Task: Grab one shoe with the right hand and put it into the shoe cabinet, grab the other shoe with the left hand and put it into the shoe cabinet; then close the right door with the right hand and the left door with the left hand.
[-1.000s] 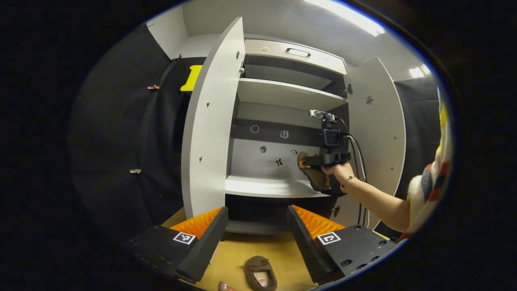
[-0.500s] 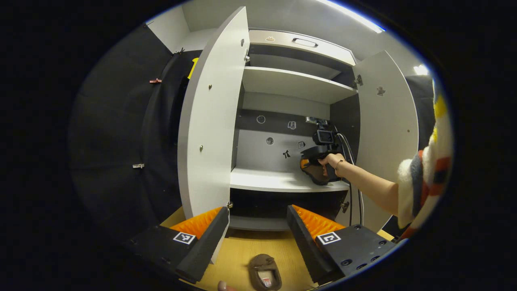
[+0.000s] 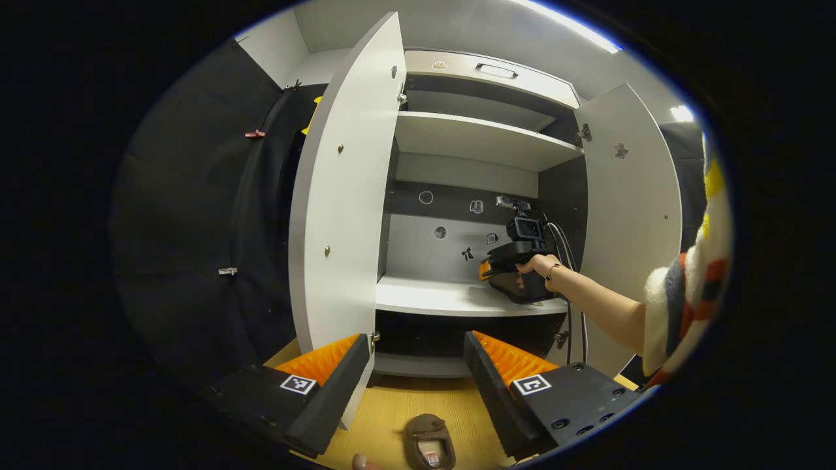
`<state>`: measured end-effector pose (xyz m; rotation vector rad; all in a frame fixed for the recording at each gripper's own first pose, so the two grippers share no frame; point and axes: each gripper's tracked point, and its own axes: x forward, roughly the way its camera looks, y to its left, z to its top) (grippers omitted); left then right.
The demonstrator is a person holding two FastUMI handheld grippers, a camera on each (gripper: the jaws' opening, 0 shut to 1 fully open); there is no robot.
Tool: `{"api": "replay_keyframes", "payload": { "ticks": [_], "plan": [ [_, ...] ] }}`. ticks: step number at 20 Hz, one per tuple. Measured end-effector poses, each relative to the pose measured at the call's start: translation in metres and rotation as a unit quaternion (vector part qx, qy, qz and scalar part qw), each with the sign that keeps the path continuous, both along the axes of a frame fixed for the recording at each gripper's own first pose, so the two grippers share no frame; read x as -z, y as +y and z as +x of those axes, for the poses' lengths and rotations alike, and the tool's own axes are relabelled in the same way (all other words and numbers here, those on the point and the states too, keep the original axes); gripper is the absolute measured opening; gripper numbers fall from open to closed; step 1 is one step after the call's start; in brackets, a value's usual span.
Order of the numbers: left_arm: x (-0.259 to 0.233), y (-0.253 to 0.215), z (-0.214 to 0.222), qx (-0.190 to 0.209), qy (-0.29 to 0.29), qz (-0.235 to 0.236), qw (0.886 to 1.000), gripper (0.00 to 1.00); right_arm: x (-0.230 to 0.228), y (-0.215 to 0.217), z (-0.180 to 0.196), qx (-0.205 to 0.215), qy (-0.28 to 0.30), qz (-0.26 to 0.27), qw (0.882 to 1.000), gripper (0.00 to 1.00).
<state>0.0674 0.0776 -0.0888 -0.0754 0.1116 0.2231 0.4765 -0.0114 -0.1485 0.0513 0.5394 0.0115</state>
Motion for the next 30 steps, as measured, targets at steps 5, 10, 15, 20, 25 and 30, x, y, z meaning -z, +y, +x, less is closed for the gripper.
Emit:
{"api": "replay_keyframes", "payload": {
  "ticks": [5, 10, 15, 20, 25, 30],
  "plan": [
    [0.008, -0.007, -0.005, 0.019, 0.002, 0.0, 1.0, 0.94, -0.034, 0.004, -0.04, -0.015, -0.049, -0.005, 0.999, 0.99],
    [0.047, -0.021, -0.017, 0.047, 0.034, 0.007, 0.998, 0.94, -0.107, 0.014, -0.102, -0.031, -0.151, 0.011, 0.988, 0.99],
    [0.108, -0.025, -0.031, 0.068, 0.077, 0.002, 0.995, 0.94, -0.128, 0.029, -0.187, -0.05, -0.204, 0.009, 0.978, 1.0],
    [0.194, -0.019, -0.041, 0.083, 0.132, -0.036, 0.987, 0.92, -0.104, 0.032, -0.273, -0.045, -0.215, 0.016, 0.975, 0.98],
    [0.269, -0.02, -0.034, 0.096, 0.167, -0.068, 0.979, 0.82, -0.074, 0.021, -0.325, -0.021, -0.203, -0.011, 0.979, 0.98],
    [0.328, -0.022, -0.017, 0.119, 0.199, -0.054, 0.971, 0.7, -0.035, 0.013, -0.36, -0.01, -0.148, -0.016, 0.989, 0.98]
  ]
}}
